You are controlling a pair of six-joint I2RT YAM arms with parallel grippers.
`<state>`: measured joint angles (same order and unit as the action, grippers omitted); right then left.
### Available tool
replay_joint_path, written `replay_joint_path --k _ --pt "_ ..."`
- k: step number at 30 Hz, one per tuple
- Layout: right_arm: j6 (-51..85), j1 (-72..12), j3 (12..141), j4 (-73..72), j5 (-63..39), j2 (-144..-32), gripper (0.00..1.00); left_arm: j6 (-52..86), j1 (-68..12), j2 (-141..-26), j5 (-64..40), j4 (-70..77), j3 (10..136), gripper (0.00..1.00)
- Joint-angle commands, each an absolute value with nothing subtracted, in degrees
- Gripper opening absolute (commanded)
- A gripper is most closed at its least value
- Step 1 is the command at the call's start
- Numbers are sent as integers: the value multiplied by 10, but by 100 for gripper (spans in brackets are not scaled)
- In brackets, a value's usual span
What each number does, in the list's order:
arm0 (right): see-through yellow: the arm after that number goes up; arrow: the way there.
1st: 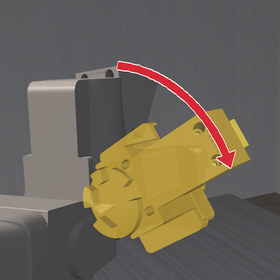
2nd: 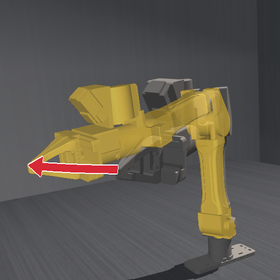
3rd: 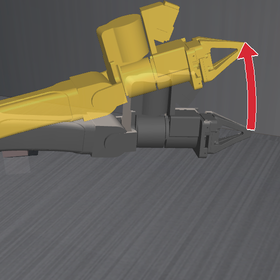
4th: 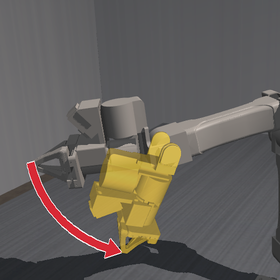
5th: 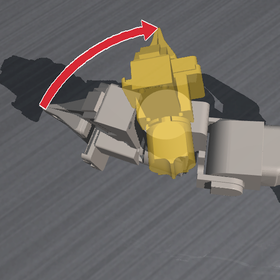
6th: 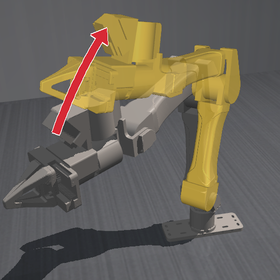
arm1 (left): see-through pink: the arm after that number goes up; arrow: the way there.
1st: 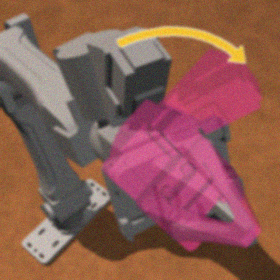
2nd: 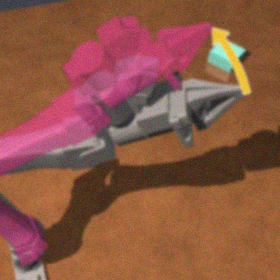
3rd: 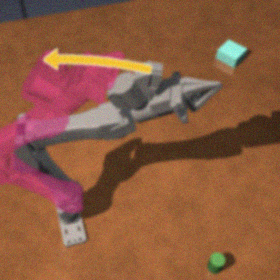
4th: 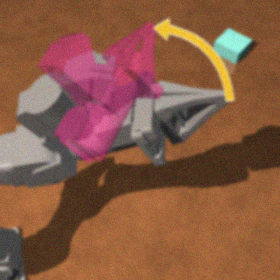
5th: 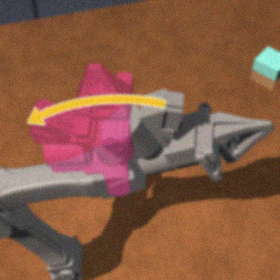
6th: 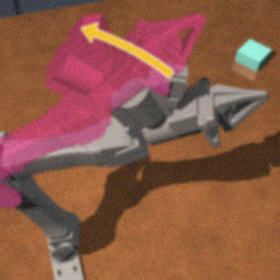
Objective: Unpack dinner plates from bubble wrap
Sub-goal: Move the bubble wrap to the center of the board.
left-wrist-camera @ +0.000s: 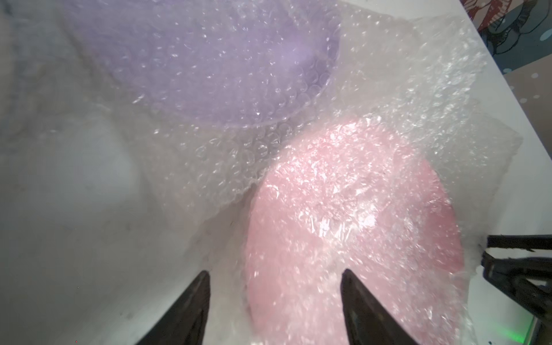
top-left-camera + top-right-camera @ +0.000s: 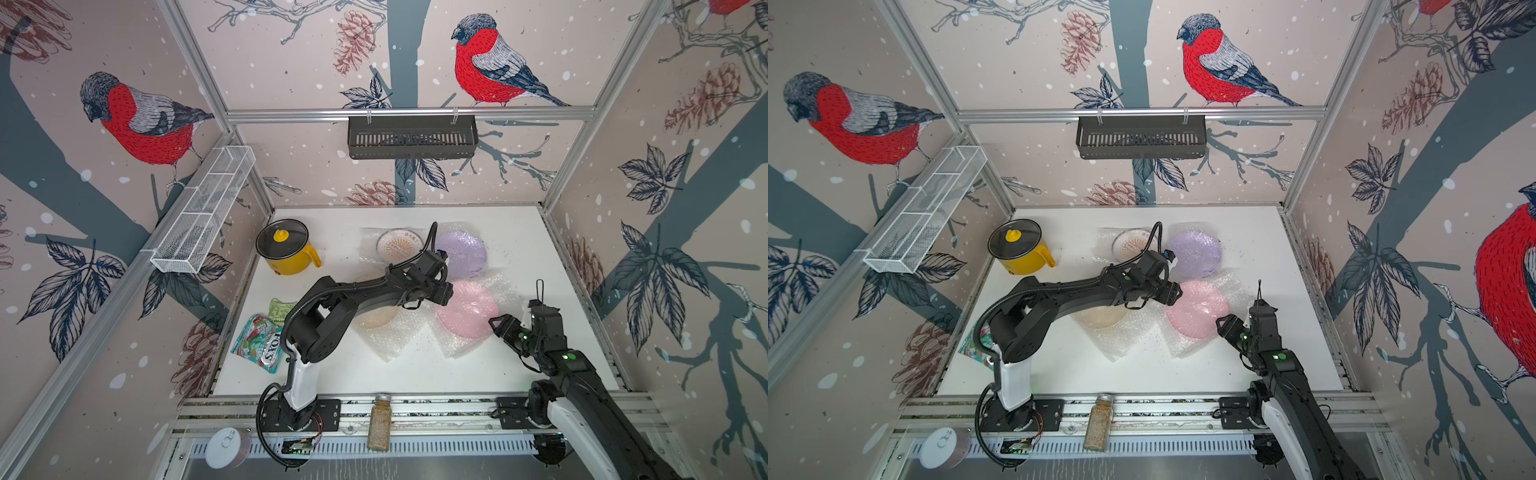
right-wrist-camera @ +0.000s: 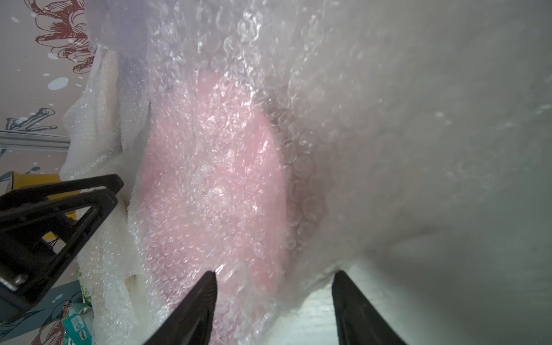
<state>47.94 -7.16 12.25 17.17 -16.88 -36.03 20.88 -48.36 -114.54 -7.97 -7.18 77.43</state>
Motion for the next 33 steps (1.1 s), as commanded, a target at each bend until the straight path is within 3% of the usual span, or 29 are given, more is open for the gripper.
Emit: replay_joint_path --k 1,10,16,24,33 --pt "488 -76 119 113 -154 -376 57 190 -476 -1182 -113 -108 808 61" --pt "448 -63 124 61 -115 -442 39 218 -476 -1188 -193 -78 786 18" --pt "427 -61 139 29 -113 -481 38 307 -491 -1124 -198 2 673 9" --pt "415 -108 168 1 -132 -547 37 407 -517 -1055 -161 72 558 9" --pt "442 -198 171 -65 -116 -589 43 438 -460 -980 -153 105 439 34"
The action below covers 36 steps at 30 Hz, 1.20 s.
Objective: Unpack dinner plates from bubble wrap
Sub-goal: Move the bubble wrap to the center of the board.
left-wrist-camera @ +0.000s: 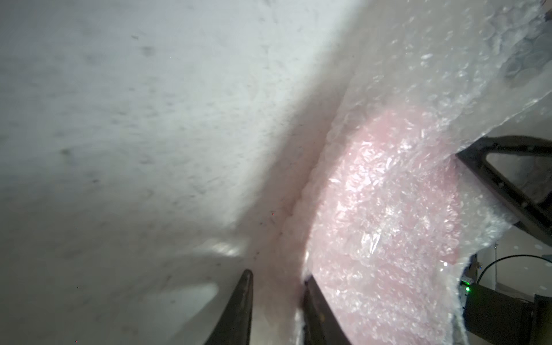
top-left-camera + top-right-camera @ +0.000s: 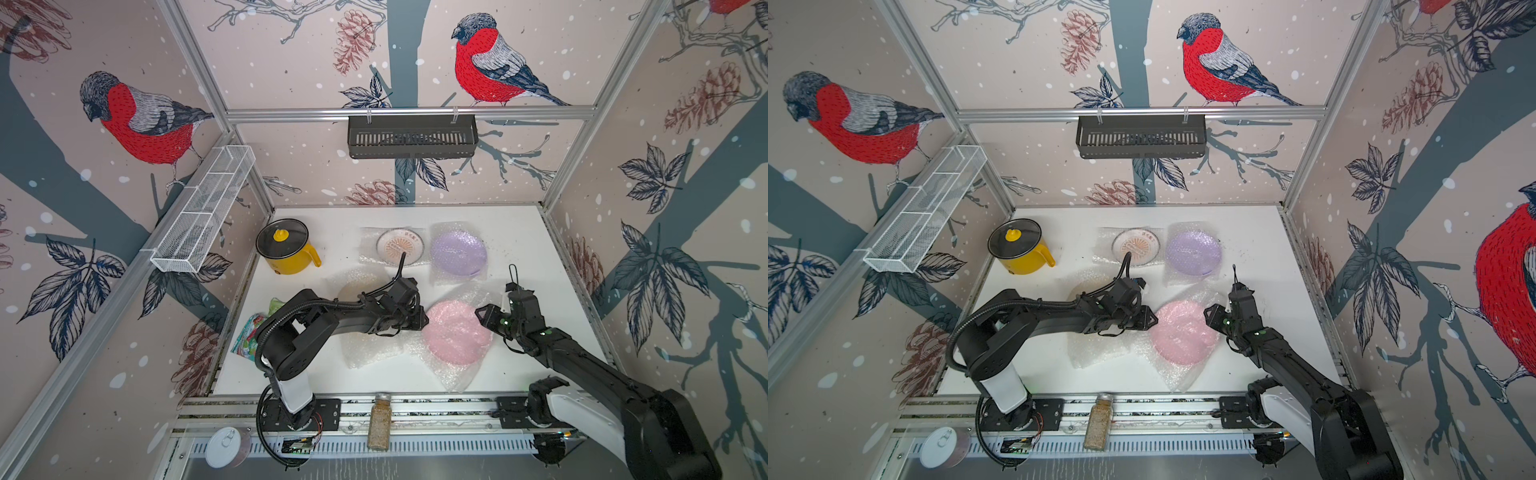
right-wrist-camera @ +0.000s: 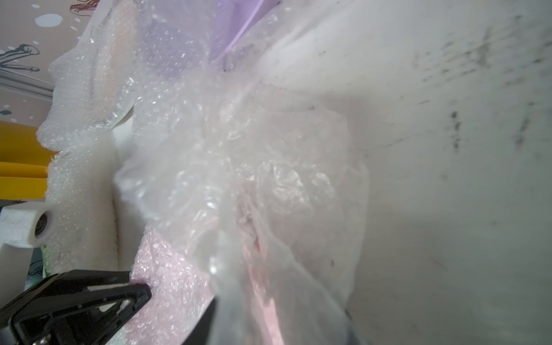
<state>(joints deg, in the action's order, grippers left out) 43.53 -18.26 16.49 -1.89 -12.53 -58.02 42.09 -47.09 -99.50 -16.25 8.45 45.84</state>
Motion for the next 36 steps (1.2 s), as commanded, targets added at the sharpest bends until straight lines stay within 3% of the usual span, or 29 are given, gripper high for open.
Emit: replay_joint_path --k 1,13,24,30,36 --pt "441 -205 175 -69 -113 -595 44 438 -455 -974 -154 106 430 37" --pt "434 -223 243 -123 -113 -709 51 414 -344 -903 -186 104 355 62" --pt "390 -212 296 -31 -90 -699 85 374 -254 -875 -226 79 364 70" --pt "377 -209 297 98 -21 -602 90 343 -340 -801 -223 51 378 78" --pt "416 -266 252 184 -51 -487 85 307 -467 -787 -147 -10 386 82"
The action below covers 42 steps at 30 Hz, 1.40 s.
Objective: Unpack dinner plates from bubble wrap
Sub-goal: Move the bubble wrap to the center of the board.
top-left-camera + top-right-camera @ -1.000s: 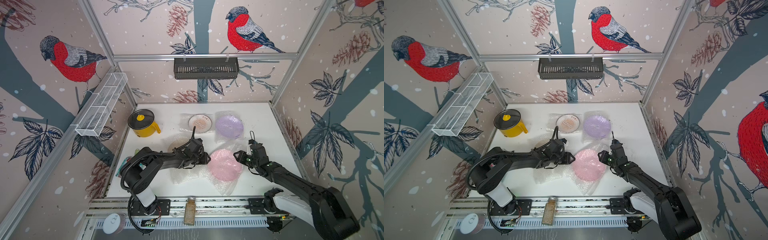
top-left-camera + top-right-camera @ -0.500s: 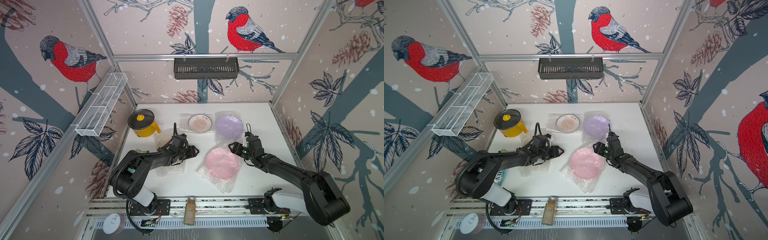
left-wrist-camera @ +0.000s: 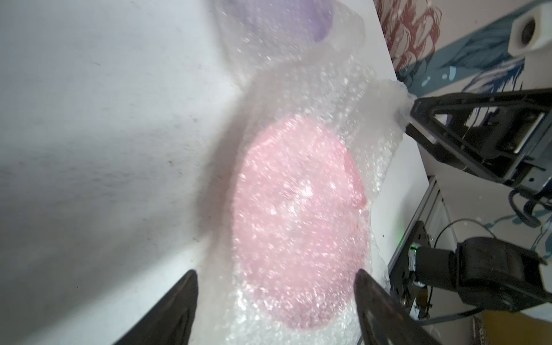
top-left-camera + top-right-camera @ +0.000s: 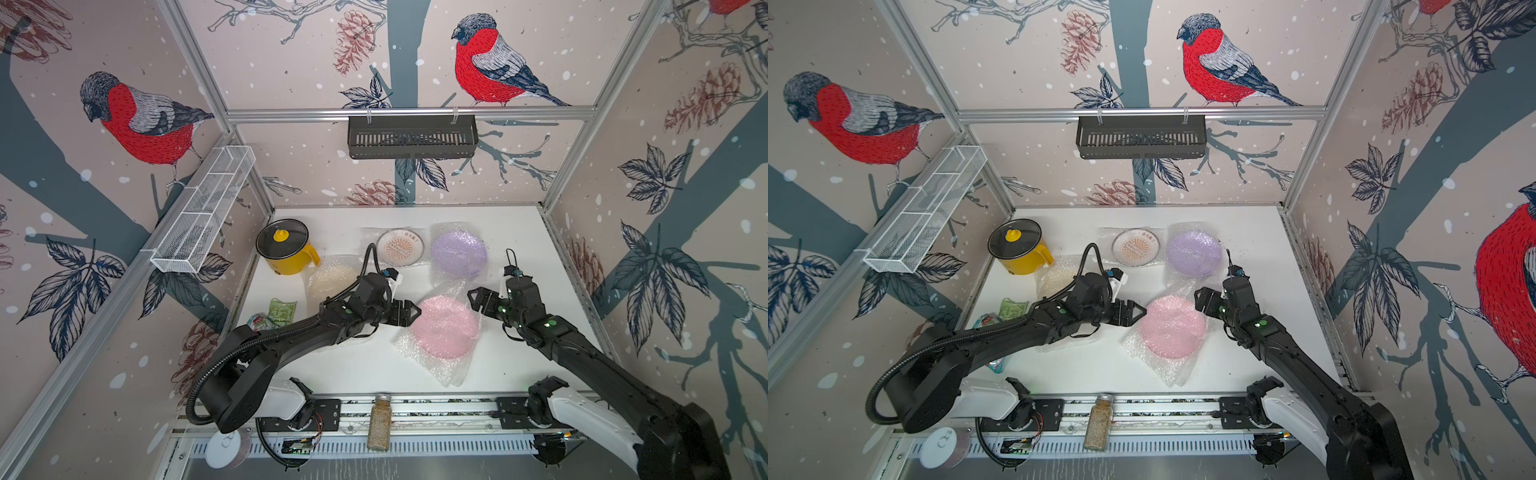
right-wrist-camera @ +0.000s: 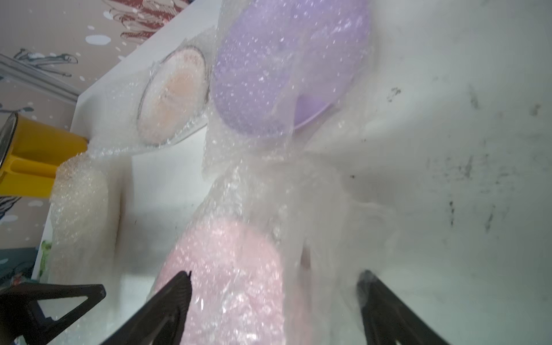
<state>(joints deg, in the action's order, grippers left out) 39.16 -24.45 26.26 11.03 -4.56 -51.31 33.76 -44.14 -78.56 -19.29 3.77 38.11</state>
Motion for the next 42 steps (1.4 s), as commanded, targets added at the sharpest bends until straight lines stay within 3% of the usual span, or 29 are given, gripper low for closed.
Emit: replay_joint_path --k 1,8,16,23,28,34,42 --pt "426 -284 248 205 -43 -474 84 301 -481 -792 -139 -17 388 83" --pt "515 -396 191 222 -25 -411 73 301 -500 -844 -124 -3 389 83" --pt "499 -406 189 102 -11 -517 64 325 -501 -845 -118 17 381 83" --pt "433 -409 256 -6 -44 -653 64 368 -493 -789 -80 23 342 84" --pt "401 -410 333 3 -1 -734 66 391 -467 -702 -39 -12 322 86" --pt "399 -406 371 154 156 -699 81 381 -461 -618 -19 -69 319 89" --pt "428 -457 310 176 77 -634 74 335 -522 -663 -146 23 347 83"
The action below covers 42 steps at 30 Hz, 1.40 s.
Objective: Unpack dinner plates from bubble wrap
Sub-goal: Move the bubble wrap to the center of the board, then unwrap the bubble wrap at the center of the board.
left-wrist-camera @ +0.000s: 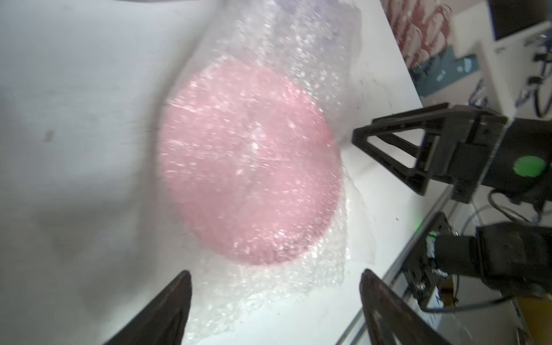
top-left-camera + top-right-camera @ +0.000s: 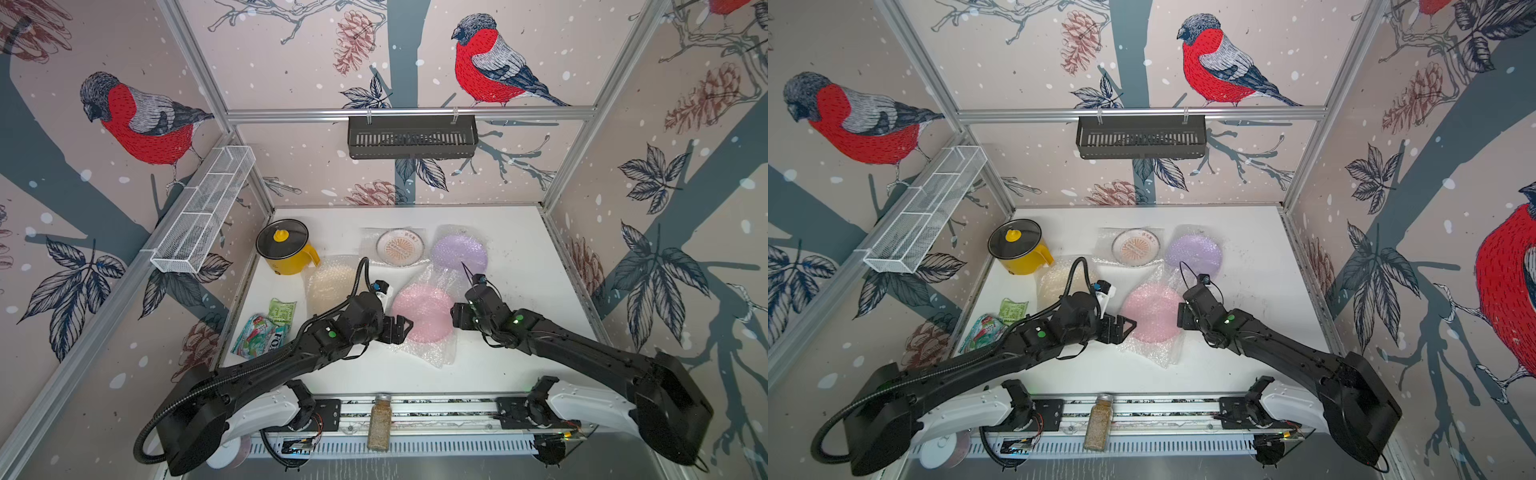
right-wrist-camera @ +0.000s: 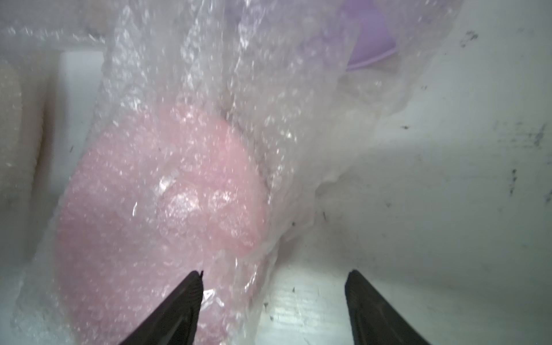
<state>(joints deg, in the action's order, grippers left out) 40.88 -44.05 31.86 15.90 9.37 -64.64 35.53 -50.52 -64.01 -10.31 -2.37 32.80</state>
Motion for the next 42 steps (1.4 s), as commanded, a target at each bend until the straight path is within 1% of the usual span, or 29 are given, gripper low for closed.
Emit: replay_joint_path --k 1,5,9,11,13,15,19,25,27,31,34,37,42 --pt "436 -468 307 174 75 -632 72 337 -526 -683 -157 35 356 78" --pt "456 -500 302 162 86 -650 67 357 -531 -757 -192 99 371 62" --pt "464 -501 310 176 140 -691 55 365 -532 -827 -195 120 403 46" --pt "464 -501 316 176 155 -707 51 369 -532 -855 -201 130 415 41" --pt "465 -502 327 182 170 -715 45 371 -532 -882 -208 137 429 36" --pt "465 -503 334 185 186 -734 43 370 -533 -906 -208 133 441 32" --pt "461 -504 342 192 202 -748 35 368 -534 -947 -214 132 453 30" --pt "462 -504 344 203 230 -753 34 362 -534 -980 -204 122 456 29" --pt "456 -504 344 200 219 -746 36 358 -534 -993 -199 113 461 28" --pt "445 -500 345 202 200 -705 46 356 -534 -1011 -194 108 463 28" --pt "438 -480 336 204 181 -670 50 356 -534 -1018 -194 109 460 27" --pt "424 -463 326 200 165 -654 51 357 -534 -1019 -197 113 454 27" --pt "417 -463 323 187 140 -678 50 357 -534 -1018 -194 111 451 27"
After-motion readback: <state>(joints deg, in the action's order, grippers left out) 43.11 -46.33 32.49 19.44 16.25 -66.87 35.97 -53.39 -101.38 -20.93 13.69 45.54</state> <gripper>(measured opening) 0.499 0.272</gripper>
